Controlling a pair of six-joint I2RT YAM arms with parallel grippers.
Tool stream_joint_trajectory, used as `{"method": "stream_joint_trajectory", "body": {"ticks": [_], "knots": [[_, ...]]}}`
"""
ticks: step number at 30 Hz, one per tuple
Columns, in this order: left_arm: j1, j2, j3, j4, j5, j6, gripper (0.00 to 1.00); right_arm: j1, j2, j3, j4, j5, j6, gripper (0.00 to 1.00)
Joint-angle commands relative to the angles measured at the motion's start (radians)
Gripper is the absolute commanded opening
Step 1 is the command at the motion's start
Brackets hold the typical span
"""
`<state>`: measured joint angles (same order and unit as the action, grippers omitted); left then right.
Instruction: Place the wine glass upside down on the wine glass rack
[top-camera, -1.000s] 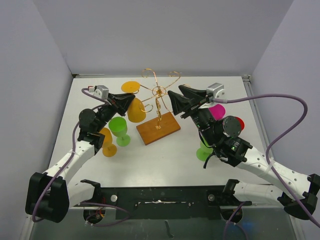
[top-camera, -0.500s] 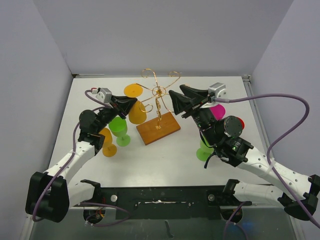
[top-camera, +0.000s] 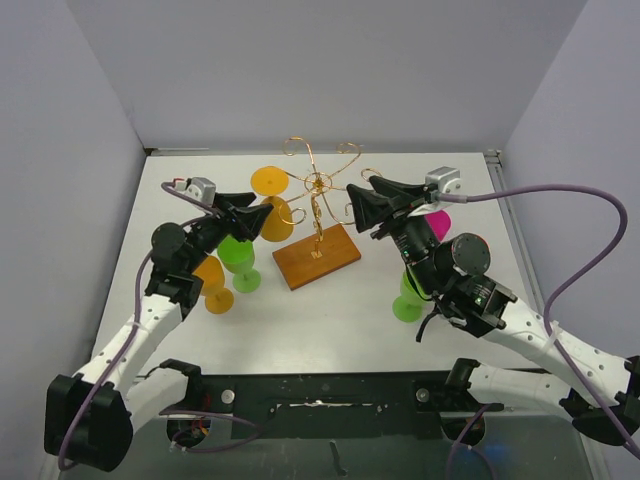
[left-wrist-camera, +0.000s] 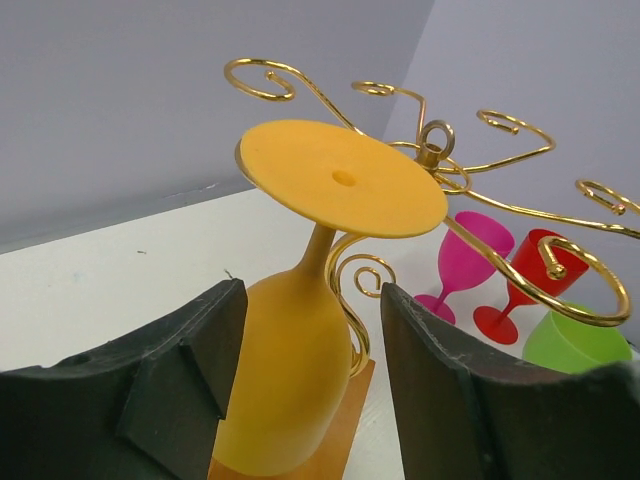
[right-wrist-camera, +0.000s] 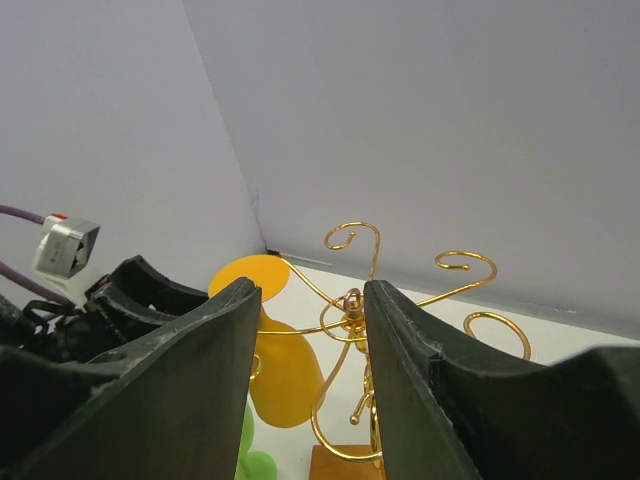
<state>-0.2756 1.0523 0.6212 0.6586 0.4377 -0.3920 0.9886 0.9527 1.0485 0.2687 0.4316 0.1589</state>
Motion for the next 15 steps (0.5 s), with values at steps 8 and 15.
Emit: {"method": "stream_joint_trajectory", "body": {"ticks": [8,15], "knots": [[0.0,-0.287,0.102,-0.487,-0.219,0.004,0.59,-0.006,-0.032,0.097,-0.357,0.222,0.209,0.5],[0.0,-0.411,0.124,-0.636,-0.149,0.056,0.67,-0.011,-0.04,0.13,-0.881,0.41,0.555,0.53]]}}
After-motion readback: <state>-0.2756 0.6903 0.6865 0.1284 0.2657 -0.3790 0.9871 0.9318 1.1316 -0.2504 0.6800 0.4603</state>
